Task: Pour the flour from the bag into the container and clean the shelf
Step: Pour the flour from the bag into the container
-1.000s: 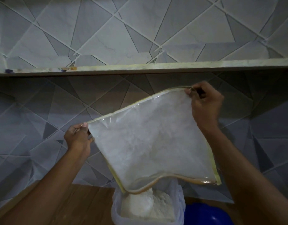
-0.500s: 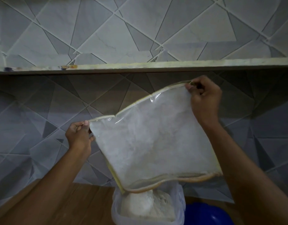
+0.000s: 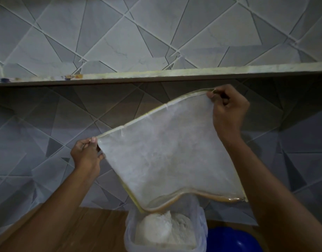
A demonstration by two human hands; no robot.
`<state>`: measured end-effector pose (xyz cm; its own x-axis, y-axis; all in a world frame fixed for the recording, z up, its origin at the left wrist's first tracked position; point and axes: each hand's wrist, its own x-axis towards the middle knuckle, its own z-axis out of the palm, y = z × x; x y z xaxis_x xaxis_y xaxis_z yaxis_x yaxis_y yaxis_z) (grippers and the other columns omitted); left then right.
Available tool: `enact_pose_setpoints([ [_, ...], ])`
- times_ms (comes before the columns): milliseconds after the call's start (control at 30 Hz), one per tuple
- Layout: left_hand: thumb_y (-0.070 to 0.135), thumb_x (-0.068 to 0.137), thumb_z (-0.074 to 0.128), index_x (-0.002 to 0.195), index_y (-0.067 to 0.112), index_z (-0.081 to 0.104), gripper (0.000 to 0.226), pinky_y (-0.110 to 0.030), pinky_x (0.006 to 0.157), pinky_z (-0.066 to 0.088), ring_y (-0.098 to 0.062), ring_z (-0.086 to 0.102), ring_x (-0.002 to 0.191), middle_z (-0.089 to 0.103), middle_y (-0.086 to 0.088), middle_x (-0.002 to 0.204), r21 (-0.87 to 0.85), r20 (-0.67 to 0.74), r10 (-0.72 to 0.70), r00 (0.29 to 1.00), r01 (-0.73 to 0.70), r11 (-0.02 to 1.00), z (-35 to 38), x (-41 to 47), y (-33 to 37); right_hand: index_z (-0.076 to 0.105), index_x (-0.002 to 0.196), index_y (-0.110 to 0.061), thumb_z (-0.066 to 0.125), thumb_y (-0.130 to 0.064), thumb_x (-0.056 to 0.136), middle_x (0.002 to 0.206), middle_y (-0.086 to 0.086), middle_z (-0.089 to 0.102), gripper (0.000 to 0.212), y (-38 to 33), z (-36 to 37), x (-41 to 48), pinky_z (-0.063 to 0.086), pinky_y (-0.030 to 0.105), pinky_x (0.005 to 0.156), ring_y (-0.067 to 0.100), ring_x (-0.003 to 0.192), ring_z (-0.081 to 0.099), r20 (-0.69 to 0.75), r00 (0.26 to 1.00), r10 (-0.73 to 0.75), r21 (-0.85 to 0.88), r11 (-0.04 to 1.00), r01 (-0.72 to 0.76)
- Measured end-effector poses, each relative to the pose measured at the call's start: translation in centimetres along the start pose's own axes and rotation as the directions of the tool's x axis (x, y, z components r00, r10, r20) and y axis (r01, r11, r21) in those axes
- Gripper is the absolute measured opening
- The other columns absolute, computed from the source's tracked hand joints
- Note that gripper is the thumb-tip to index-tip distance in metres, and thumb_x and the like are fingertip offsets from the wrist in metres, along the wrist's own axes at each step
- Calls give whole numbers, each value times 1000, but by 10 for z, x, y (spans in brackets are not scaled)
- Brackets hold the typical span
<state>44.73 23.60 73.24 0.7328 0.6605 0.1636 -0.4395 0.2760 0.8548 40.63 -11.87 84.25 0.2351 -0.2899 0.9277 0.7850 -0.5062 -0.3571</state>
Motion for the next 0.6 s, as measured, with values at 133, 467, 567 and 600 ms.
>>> enact_pose_setpoints([
  [133, 12, 99, 59, 84, 22, 56, 18, -41, 66, 57, -35, 66, 101, 65, -22, 119, 5, 4, 13, 1000, -13, 1000, -2, -1, 0, 70, 84, -6, 70, -8, 89, 74, -2, 64, 6, -4, -2, 4, 46, 25, 62, 0, 67, 55, 81, 997, -21, -3, 1000, 21],
  [467, 12, 102, 55, 85, 22, 53, 20, -45, 74, 56, -31, 64, 99, 63, -16, 114, 0, -52, -36, 998, 36, 999, -9, -3, -5, 72, 86, -4, 71, -8, 89, 75, -5, 65, 5, -13, 5, 6, 49, 21, 64, -2, 68, 58, 8, 1000, -11, 39, 999, 11],
  [567, 16, 103, 53, 104, 12, 56, 5, -49, 87, 53, -29, 61, 99, 61, -17, 113, 58, -72, -9, 997, 13, 998, -8, -6, -8, 71, 84, -5, 71, -6, 89, 72, -8, 63, 5, -23, 15, 9, 47, 15, 65, -2, 67, 59, 27, 1000, -8, 44, 999, 7],
  [600, 19, 103, 54, 112, 8, 56, 15, -47, 88, 53, -28, 60, 98, 61, -17, 112, 87, -75, 24, 997, -17, 996, -8, -5, -9, 71, 83, -5, 71, -4, 88, 72, -8, 63, 5, -26, 18, 11, 48, 16, 65, -1, 67, 60, 5, 1000, -1, 47, 999, 1],
])
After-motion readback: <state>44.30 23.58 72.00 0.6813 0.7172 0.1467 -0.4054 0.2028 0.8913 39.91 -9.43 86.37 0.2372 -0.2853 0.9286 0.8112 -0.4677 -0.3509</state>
